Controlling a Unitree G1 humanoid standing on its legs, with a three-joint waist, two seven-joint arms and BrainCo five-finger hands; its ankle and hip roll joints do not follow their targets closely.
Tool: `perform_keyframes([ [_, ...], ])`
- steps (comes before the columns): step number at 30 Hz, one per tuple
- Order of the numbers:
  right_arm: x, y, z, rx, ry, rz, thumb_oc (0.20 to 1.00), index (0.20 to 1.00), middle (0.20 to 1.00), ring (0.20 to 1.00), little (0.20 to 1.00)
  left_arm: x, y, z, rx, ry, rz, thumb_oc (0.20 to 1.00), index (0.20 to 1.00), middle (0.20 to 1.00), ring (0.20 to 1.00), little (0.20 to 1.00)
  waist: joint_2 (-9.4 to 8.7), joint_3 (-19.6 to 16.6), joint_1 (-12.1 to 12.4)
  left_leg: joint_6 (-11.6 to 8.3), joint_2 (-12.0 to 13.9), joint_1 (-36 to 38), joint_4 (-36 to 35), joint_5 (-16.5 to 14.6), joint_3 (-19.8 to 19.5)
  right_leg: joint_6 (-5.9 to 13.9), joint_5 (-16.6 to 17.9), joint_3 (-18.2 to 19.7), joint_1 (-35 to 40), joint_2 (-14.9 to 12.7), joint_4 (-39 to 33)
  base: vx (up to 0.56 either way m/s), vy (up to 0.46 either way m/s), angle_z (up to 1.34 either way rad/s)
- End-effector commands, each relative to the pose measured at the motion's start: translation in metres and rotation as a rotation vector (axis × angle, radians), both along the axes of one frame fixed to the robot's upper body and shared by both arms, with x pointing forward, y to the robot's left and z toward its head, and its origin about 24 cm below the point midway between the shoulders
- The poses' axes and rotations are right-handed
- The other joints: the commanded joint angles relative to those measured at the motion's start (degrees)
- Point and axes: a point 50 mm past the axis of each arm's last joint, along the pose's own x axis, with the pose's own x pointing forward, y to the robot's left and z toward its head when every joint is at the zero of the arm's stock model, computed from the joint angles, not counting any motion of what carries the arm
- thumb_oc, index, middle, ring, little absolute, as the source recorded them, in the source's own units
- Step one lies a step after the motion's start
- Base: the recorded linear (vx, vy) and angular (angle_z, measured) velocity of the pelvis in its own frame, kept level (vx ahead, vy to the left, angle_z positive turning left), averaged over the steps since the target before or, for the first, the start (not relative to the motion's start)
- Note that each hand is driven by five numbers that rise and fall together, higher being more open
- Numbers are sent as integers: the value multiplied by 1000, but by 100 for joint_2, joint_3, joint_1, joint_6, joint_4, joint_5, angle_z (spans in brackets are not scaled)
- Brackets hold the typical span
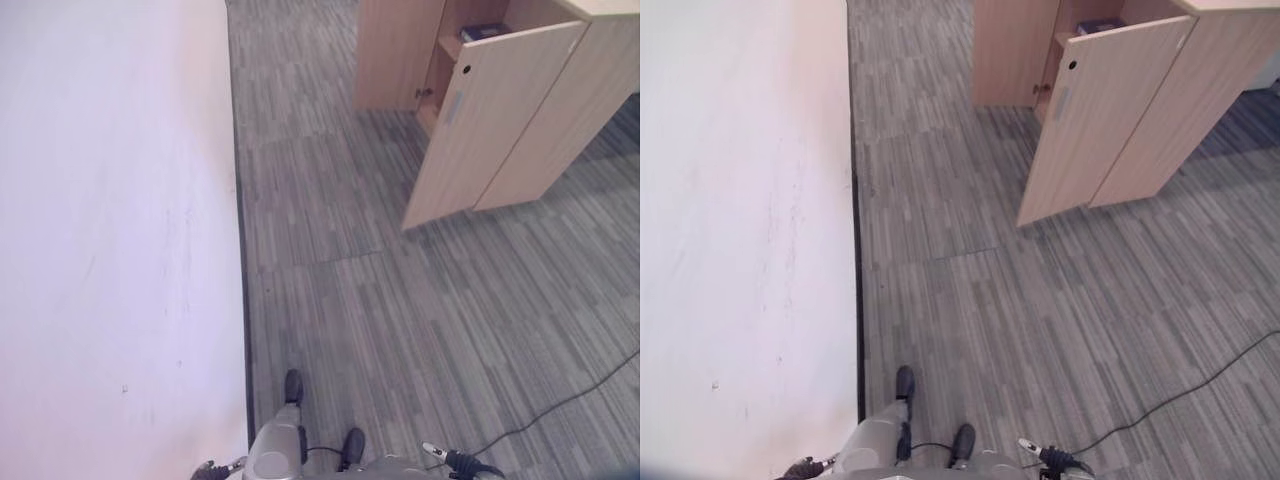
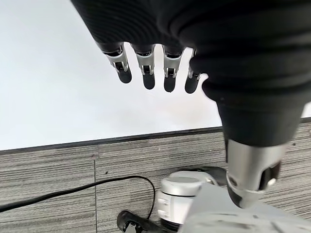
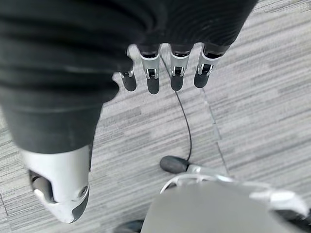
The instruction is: Put the empty folder in the office cabinet
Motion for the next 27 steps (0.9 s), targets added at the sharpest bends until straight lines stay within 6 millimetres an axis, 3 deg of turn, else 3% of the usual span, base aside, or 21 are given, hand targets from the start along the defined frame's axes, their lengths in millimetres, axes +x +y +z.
perform_keyframes([
  [1,-25,-3,-4,-16,65,57,1000,1000,1000,1000,1000,-17,8,0,15,15,87,1000,1000,1000,1000,1000,8,-535,25,182,51,34,78,302,248,684,63,162,409,-321,44,365,149,-44],
  [3,-28,-1,-5,-10,76,69,1000,1000,1000,1000,1000,-19,9,0,17,19,96,1000,1000,1000,1000,1000,3,-581,45,207,33,125,78,271,304,714,11,176,479,-386,44,306,152,-45],
  [6,-38,3,-7,7,119,100,1000,1000,1000,1000,1000,-19,12,1,22,9,108,1000,1000,1000,1000,1000,-58,-731,76,383,-154,450,78,68,364,879,-35,221,752,-746,44,377,241,-36],
  [7,-42,5,-8,20,135,117,1000,1000,1000,1000,1000,-16,16,2,26,-8,121,1000,1000,1000,1000,1000,-112,-786,98,492,-317,600,78,-99,409,989,-62,205,767,-995,299,247,206,-13],
  [8,-42,5,-8,20,135,117,1000,1000,1000,1000,1000,-16,16,2,26,-8,121,1000,1000,1000,1000,1000,-103,-800,102,491,-305,583,78,-93,410,985,-52,211,747,-985,297,312,309,1],
  [9,-46,4,-8,17,156,141,1000,1000,1000,1000,1000,-11,18,3,31,-23,124,1000,1000,1000,1000,1000,-141,-861,135,621,-493,759,78,-301,426,1123,19,199,636,-1282,740,259,333,9],
  [11,-41,0,-7,16,143,142,1000,1000,1000,1000,1000,-1,23,6,35,-52,114,1000,1000,1000,1000,1000,-168,-849,109,861,-858,1063,78,-614,369,1325,796,236,149,-1814,2036,301,463,7],
  [12,-32,-2,-5,10,106,133,1000,1000,1000,1000,1000,5,24,8,38,-69,102,1000,1000,1000,1000,1000,-156,-759,29,1053,-1098,1273,78,-757,230,1251,1436,368,-220,-2117,3163,219,395,13],
  [15,-22,-1,-3,13,60,124,1000,1000,1000,1000,1000,11,29,10,50,-81,85,1000,1000,1000,1000,1000,-95,-665,-38,1186,-1191,1499,78,-947,51,1081,1524,371,-698,-2287,4169,178,221,57],
  [16,-20,-1,-3,14,51,127,1000,1000,1000,1000,1000,14,29,11,53,-88,81,1000,1000,1000,1000,1000,-42,-634,-69,1185,-1146,1542,78,-971,-40,981,1383,415,-965,-2215,4252,148,18,71],
  [18,-16,1,-3,18,42,140,1000,1000,1000,1000,1000,19,26,11,53,-100,60,1000,1000,1000,1000,1000,65,-544,-195,1175,-1049,1679,78,-955,-368,777,1060,775,-1408,-1765,4039,172,-80,34],
  [20,-10,3,-2,21,29,143,1000,1000,1000,1000,1000,20,25,11,52,-97,47,1000,1000,1000,1000,1000,73,-435,-292,1131,-991,1869,78,-1003,-593,732,935,1150,-1608,-1319,3364,178,-128,67],
  [23,-7,5,-2,31,25,143,1000,1000,1000,1000,1000,20,23,10,51,-89,29,1000,1000,1000,1000,1000,-87,-381,-417,1064,-1025,2084,78,-1128,-887,890,1117,1618,-1748,-840,2024,203,-155,92],
  [25,-9,6,-2,29,37,165,1000,1000,1000,1000,1000,15,24,9,57,-63,6,1000,1000,1000,1000,1000,-204,-351,-468,1029,-1067,2298,78,-1271,-1144,1055,1408,1780,-1757,-755,1124,276,-150,60],
  [27,-12,5,-3,23,53,181,1000,1000,1000,1000,1000,11,25,9,63,-46,-4,1000,1000,1000,1000,1000,-233,-351,-500,1009,-1070,2375,78,-1323,-1269,1108,1539,1873,-1833,-745,885,224,-116,60],
])
